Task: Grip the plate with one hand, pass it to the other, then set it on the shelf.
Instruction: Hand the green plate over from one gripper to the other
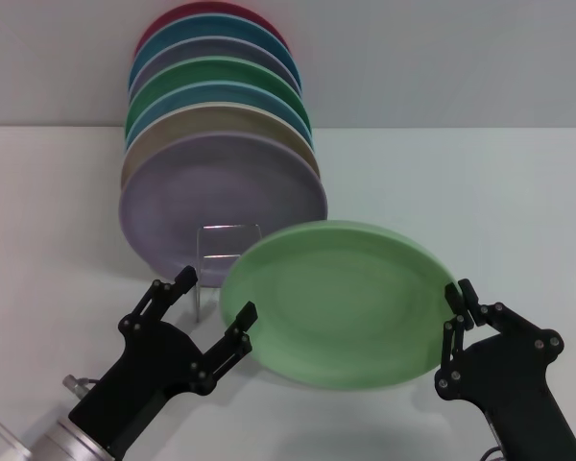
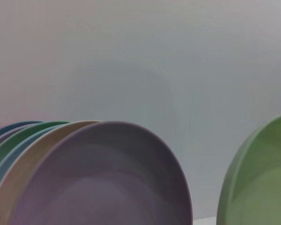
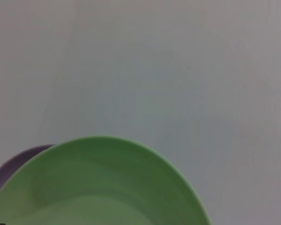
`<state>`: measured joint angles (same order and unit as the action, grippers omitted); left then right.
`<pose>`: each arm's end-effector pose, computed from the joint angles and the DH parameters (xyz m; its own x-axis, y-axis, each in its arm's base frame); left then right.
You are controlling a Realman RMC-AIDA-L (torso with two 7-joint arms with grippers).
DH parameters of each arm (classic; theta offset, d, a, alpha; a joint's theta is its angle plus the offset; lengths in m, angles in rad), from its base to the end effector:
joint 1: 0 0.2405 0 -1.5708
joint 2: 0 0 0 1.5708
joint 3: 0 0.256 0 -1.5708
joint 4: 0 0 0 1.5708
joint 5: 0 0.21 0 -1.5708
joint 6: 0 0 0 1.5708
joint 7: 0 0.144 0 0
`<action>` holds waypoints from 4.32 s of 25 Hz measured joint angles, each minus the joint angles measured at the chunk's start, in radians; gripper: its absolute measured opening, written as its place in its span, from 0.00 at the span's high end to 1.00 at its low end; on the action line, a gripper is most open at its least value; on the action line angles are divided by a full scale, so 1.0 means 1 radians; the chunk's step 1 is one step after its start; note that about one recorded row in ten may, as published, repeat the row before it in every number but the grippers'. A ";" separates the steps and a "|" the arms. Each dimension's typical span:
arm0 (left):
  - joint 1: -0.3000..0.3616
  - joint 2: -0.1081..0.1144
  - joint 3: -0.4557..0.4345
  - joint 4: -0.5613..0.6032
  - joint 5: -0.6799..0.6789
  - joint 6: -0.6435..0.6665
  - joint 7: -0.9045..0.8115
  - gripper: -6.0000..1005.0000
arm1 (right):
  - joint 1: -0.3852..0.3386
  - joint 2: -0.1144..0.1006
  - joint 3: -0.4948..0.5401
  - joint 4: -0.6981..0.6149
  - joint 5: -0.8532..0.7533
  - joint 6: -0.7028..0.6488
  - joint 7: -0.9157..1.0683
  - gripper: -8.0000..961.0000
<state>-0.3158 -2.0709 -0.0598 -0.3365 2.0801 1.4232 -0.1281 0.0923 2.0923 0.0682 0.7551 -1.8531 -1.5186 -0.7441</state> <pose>-0.2741 0.2291 -0.0937 0.6434 -0.0339 0.7647 0.5798 -0.6307 -0.5158 0.2367 0.1725 -0.0983 0.8333 0.2307 -0.5024 -0.4598 -0.2155 -0.8615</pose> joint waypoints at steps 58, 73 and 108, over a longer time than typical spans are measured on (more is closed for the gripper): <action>-0.027 -0.003 0.002 -0.008 0.000 -0.030 0.001 0.69 | 0.016 0.000 -0.001 -0.002 0.004 0.008 -0.011 0.97; -0.030 -0.003 0.000 -0.005 0.000 -0.032 0.008 0.76 | 0.022 0.000 -0.001 -0.003 0.008 0.008 -0.011 0.97; -0.040 -0.003 0.000 0.001 0.000 -0.035 0.008 0.92 | 0.028 0.000 -0.001 -0.013 0.003 0.009 -0.011 0.94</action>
<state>-0.3559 -2.0739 -0.0598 -0.3359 2.0800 1.3880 -0.1201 0.1204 2.0923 0.0676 0.7423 -1.8500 -1.5093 -0.7547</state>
